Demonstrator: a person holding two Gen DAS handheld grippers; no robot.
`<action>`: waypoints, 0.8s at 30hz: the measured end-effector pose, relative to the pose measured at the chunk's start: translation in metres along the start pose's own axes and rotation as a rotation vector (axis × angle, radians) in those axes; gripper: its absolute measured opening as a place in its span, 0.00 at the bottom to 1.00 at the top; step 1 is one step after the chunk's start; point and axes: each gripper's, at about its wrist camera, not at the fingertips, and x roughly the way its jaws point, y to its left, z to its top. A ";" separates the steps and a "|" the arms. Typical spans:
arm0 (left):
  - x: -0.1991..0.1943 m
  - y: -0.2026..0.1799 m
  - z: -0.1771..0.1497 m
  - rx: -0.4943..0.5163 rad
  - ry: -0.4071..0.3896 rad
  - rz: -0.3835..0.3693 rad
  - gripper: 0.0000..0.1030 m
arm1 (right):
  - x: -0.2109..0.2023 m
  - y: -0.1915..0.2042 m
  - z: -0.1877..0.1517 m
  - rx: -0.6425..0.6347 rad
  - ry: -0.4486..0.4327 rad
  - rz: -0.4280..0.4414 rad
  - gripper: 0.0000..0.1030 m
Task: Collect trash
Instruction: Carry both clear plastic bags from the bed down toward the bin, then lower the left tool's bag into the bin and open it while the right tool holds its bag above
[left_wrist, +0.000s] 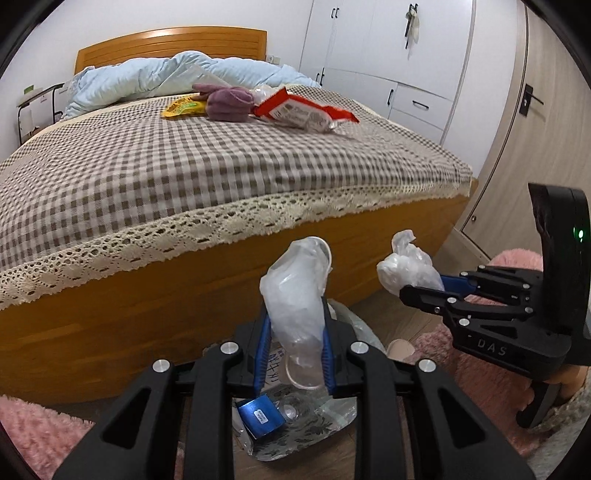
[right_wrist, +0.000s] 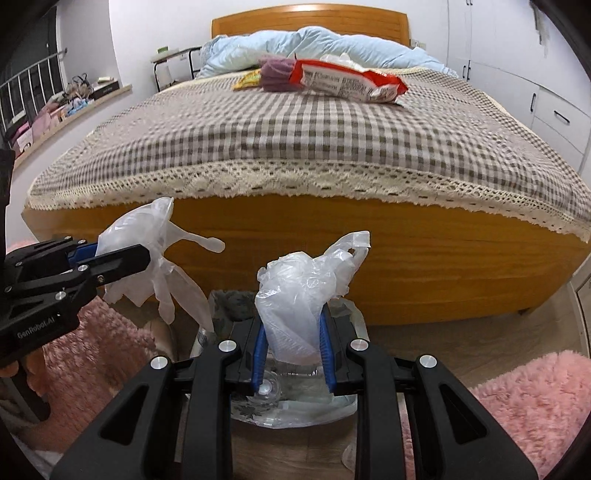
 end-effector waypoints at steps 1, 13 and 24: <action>0.002 0.000 -0.001 -0.003 0.003 -0.001 0.20 | 0.003 0.000 -0.001 0.003 0.010 0.000 0.24; 0.025 0.003 -0.010 -0.013 0.074 -0.024 0.20 | 0.025 -0.001 -0.008 0.029 0.084 0.005 0.24; 0.070 0.013 -0.021 -0.115 0.225 0.009 0.20 | 0.081 -0.007 -0.018 0.165 0.261 0.041 0.24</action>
